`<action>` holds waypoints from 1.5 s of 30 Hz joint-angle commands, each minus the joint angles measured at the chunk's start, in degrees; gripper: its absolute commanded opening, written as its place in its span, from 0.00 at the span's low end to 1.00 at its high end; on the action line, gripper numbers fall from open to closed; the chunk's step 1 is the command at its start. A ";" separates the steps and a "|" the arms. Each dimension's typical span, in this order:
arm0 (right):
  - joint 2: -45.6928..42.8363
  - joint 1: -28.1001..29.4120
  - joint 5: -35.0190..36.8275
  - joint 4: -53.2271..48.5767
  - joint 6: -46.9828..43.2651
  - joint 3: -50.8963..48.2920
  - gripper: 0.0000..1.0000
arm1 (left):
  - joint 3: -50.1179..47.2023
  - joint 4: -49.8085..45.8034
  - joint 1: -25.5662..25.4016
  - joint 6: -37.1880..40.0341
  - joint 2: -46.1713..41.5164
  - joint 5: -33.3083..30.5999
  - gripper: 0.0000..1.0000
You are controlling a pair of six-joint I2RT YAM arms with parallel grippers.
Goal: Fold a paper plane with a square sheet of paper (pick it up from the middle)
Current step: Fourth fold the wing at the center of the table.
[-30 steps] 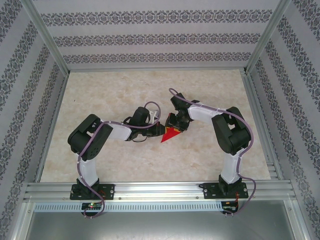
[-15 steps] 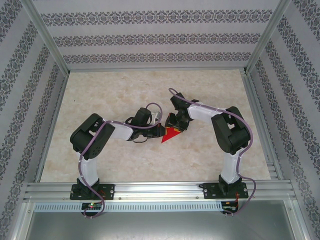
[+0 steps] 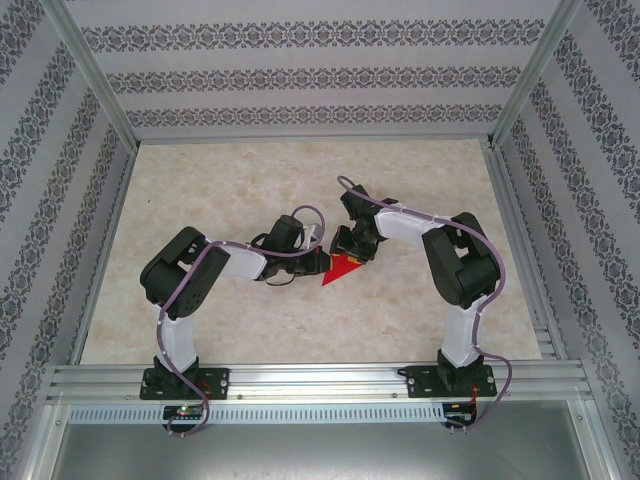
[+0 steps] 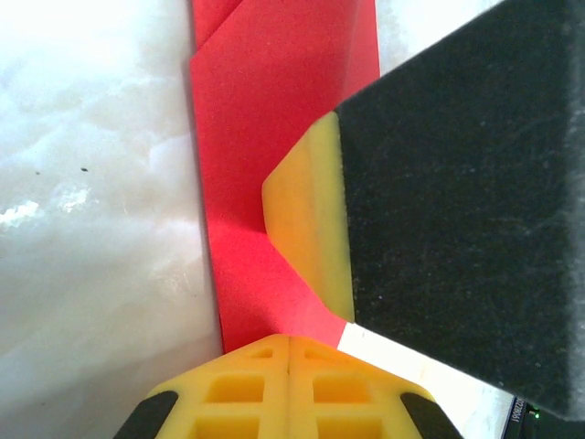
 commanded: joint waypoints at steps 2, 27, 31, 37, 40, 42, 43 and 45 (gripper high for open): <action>11.41 0.40 6.05 -3.19 -1.32 -5.55 0.47 | 1.26 -1.48 -1.02 1.57 1.46 0.64 0.05; 13.06 0.84 5.54 -3.27 -1.59 -4.90 0.48 | 1.49 -5.61 -1.34 2.36 1.61 -2.94 0.06; 13.34 0.84 5.40 -3.27 -1.50 -4.86 0.48 | 1.53 -6.33 -1.30 2.54 1.83 -3.11 0.05; 10.38 0.58 3.40 -2.94 -1.00 -4.15 0.48 | 1.96 -10.44 -1.34 2.98 2.13 -4.91 0.04; 6.33 0.07 1.34 -2.50 -0.80 -3.04 0.49 | 2.00 -13.52 -1.35 3.48 2.24 -6.27 0.04; 2.63 -0.34 -0.49 -1.41 -0.30 -2.29 0.50 | 2.01 -14.90 -1.32 3.47 2.53 -6.68 0.04; 1.02 -0.51 -1.13 -1.13 -0.19 -1.77 0.51 | 1.98 -15.53 -1.30 3.45 2.72 -6.81 0.04; -2.64 -1.12 -2.24 -0.75 0.12 -0.55 0.53 | 2.18 -16.60 -1.33 3.11 3.34 -7.36 0.04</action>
